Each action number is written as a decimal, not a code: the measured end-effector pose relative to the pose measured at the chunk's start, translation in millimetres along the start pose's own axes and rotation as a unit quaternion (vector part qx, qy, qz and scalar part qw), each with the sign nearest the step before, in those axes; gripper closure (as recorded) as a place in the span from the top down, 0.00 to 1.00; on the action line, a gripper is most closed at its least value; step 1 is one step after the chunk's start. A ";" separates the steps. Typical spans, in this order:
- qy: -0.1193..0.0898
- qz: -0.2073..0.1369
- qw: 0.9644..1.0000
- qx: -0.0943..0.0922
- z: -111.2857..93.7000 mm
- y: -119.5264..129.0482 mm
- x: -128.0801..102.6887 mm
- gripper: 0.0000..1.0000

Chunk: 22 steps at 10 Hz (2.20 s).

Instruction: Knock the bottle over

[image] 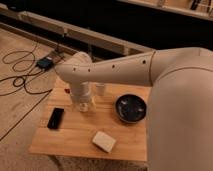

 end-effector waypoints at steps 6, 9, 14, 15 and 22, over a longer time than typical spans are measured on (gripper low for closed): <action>-0.007 -0.001 1.000 -0.010 4.2 0.8 -32.5 0.65; -0.010 -0.004 1.000 -0.016 10.1 5.1 -67.2 0.65; -0.010 -0.029 0.999 -0.019 17.6 32.9 -114.9 0.65; -0.011 -0.032 0.999 -0.013 18.0 33.2 -122.4 0.65; 0.013 -0.038 0.999 0.030 10.9 17.1 -133.7 0.65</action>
